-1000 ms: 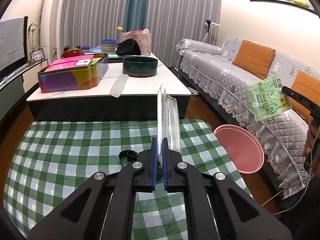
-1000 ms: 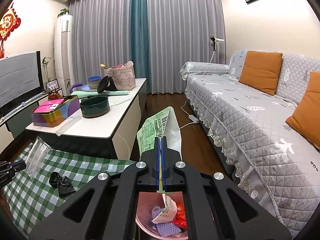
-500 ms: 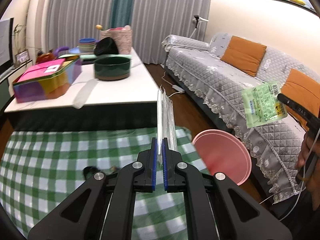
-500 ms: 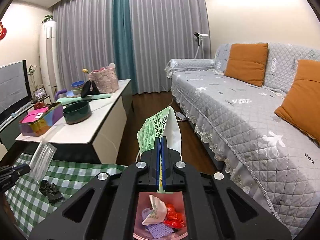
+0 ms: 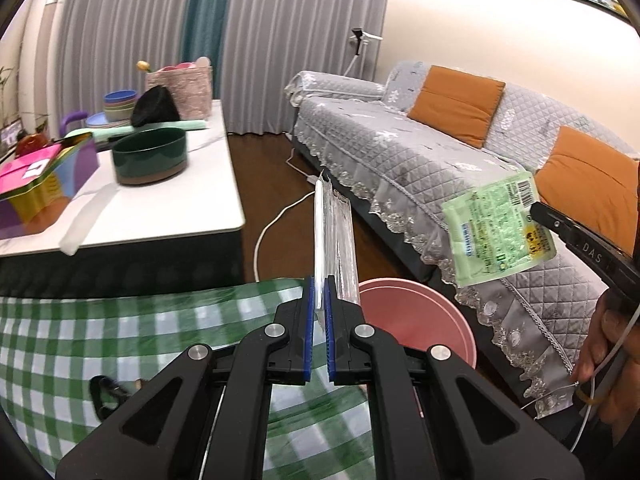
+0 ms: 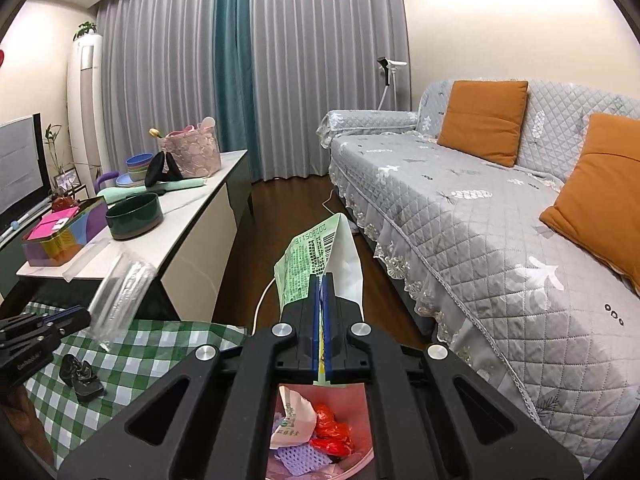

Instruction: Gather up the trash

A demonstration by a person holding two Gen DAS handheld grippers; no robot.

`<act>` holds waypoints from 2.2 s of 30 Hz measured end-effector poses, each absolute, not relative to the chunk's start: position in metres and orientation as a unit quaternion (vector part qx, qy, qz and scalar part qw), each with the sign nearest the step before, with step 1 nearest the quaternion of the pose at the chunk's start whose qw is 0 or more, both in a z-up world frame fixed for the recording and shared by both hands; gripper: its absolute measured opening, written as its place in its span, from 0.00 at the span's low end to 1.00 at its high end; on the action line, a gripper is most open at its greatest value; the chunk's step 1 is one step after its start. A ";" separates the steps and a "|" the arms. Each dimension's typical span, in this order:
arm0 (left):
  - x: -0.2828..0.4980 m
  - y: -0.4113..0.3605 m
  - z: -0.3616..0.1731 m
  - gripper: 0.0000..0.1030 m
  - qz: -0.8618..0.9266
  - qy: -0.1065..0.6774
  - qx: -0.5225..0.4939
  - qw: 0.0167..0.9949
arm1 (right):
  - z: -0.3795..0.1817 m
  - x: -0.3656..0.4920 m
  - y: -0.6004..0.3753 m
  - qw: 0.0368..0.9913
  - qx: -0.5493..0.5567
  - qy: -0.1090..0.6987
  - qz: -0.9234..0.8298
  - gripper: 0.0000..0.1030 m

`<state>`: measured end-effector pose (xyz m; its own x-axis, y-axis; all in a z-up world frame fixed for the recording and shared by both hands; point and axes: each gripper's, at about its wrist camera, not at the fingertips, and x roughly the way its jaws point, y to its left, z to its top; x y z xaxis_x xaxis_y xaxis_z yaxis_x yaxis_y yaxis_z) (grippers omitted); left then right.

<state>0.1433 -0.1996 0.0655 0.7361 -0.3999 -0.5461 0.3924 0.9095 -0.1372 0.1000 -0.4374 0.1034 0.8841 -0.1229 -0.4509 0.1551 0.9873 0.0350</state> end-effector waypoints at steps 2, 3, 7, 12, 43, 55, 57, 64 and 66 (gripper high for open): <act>0.145 -0.207 0.062 0.05 -0.218 0.295 -0.004 0.930 | 0.102 0.102 -0.437 0.969 0.033 0.233 -0.073 0.02; 0.145 -0.210 0.060 0.05 -0.222 0.297 -0.004 0.929 | 0.101 0.103 -0.438 0.969 0.031 0.235 -0.074 0.02; 0.150 -0.222 0.052 0.05 -0.231 0.305 -0.007 0.924 | 0.096 0.106 -0.440 0.967 0.030 0.241 -0.078 0.02; 0.154 -0.234 0.044 0.05 -0.241 0.308 -0.007 0.920 | 0.092 0.109 -0.441 0.966 0.027 0.245 -0.083 0.02; 0.170 -0.268 -0.010 0.20 -0.279 0.366 -0.003 0.888 | 0.068 0.122 -0.452 0.948 0.031 0.292 -0.125 0.47; 0.142 -0.217 0.027 0.20 -0.242 0.337 -0.009 0.910 | 0.095 0.114 -0.422 0.963 0.056 0.249 -0.082 0.48; 0.136 -0.202 0.037 0.20 -0.233 0.330 -0.011 0.915 | 0.100 0.112 -0.408 0.966 0.062 0.242 -0.063 0.48; 0.109 -0.141 0.083 0.19 -0.200 0.292 0.015 0.935 | 0.116 0.107 -0.351 0.974 0.059 0.220 0.008 0.47; 0.100 -0.121 0.100 0.19 -0.188 0.277 0.026 0.942 | 0.119 0.105 -0.331 0.974 0.054 0.215 0.034 0.44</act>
